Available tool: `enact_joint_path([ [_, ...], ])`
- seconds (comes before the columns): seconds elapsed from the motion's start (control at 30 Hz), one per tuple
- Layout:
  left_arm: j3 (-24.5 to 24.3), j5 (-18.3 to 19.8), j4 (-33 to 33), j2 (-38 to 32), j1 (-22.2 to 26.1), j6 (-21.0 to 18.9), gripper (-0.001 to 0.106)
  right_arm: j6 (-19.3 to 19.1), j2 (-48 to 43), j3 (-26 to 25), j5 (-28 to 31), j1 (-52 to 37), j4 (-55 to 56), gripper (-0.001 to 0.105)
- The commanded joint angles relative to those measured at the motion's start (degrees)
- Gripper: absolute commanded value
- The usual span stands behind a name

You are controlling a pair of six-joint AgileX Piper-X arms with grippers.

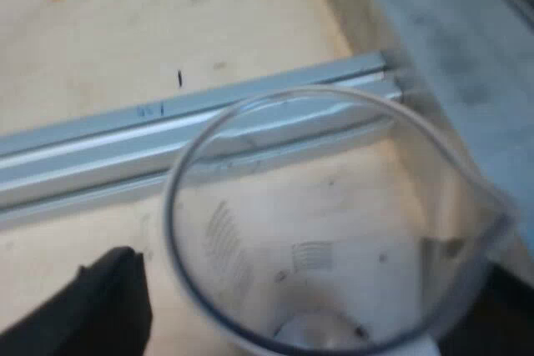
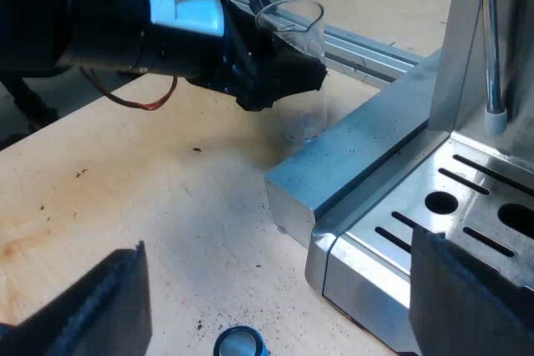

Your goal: Pour the beans into the coffee machine

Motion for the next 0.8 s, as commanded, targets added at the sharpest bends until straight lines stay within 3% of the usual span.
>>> enact_joint_path([
  [0.03,-2.87,-1.17,6.14,-0.76,-0.23,-0.6,0.076,0.26,-0.34,-0.24,0.21,-0.26,-0.77,0.067],
  [0.27,-4.65,-1.15,14.89,-2.03,-0.23,-0.36,0.076,0.26,-0.34,-0.24,0.21,-0.26,-0.77,0.067],
  [0.37,-4.65,-3.14,18.0,-3.62,-0.23,-0.35,0.076,0.26,-0.34,-0.24,0.21,-0.26,-0.77,0.067],
  [0.7,-4.65,-3.98,27.74,-10.49,-0.23,-0.35,0.076,0.26,-0.34,-0.24,0.21,-0.26,-0.77,0.067],
  [0.8,-4.81,-3.98,33.38,-14.93,-0.23,-0.35,0.076,0.26,-0.34,-0.24,0.21,-0.26,-0.77,0.067],
])
